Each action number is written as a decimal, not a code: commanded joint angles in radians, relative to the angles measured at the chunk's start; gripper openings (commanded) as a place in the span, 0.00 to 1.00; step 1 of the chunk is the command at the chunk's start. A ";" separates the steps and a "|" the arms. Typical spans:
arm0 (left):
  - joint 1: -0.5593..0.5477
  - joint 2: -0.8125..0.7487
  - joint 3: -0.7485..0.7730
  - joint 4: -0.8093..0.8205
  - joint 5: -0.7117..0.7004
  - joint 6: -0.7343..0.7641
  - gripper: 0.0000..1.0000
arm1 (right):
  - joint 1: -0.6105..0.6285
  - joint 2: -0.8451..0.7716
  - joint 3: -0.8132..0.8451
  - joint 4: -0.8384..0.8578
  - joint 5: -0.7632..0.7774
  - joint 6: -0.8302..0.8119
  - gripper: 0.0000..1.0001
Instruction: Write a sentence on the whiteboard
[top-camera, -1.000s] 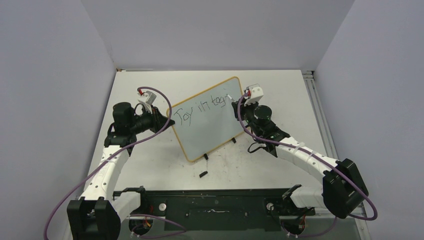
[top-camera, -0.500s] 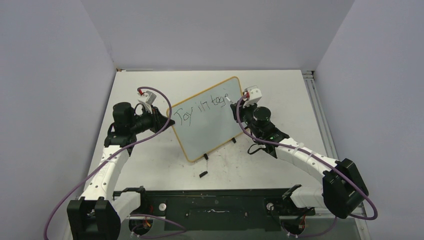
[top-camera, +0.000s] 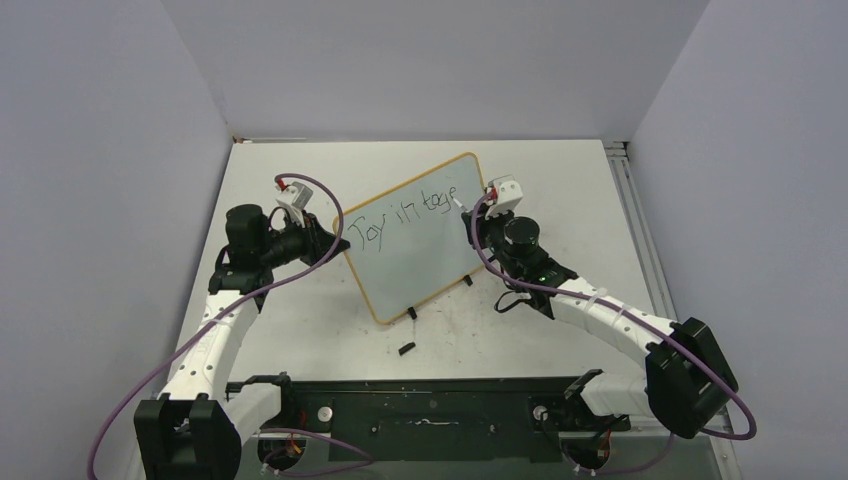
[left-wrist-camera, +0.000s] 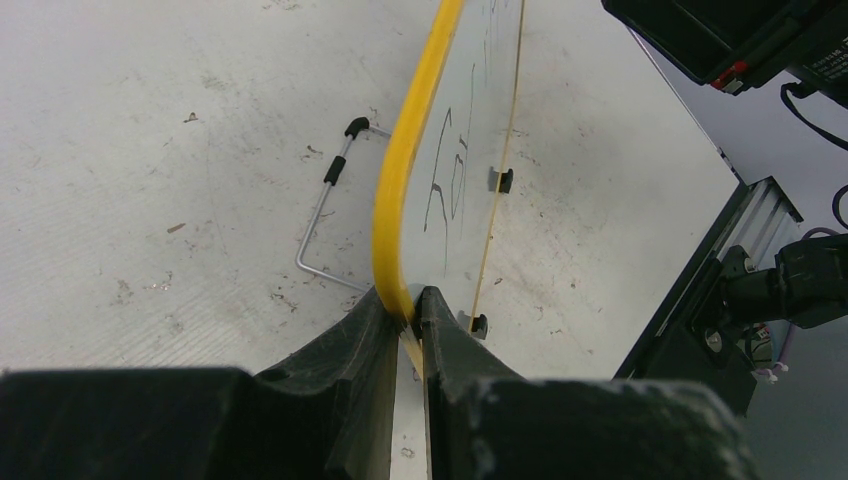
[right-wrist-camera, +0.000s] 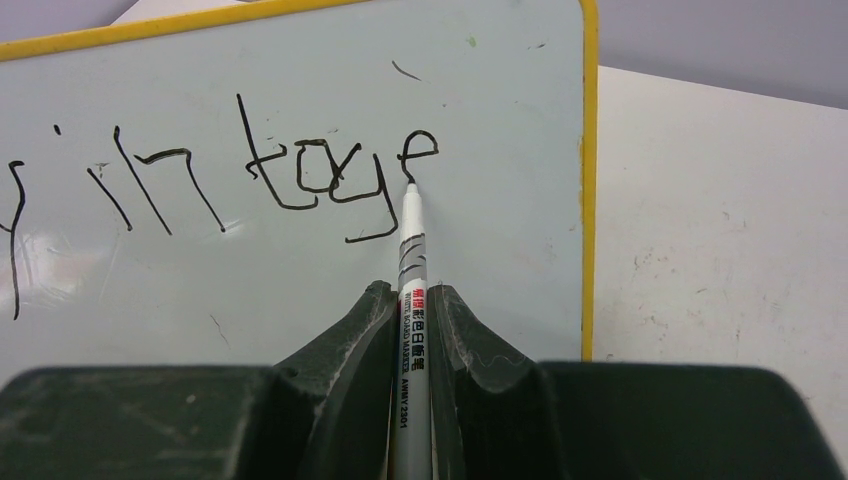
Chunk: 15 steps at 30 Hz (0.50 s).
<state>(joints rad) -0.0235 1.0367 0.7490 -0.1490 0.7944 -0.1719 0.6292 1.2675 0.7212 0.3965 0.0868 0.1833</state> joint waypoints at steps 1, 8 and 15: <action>0.002 0.014 0.022 -0.027 0.001 0.028 0.00 | 0.005 -0.019 -0.006 -0.007 0.040 -0.004 0.05; 0.002 0.020 0.025 -0.029 0.004 0.028 0.00 | 0.003 -0.032 -0.003 -0.006 0.066 -0.008 0.05; 0.002 0.022 0.025 -0.030 0.005 0.029 0.00 | -0.002 -0.108 0.004 -0.012 0.048 -0.004 0.05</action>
<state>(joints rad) -0.0231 1.0431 0.7528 -0.1493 0.8013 -0.1719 0.6296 1.2285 0.7193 0.3649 0.1272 0.1833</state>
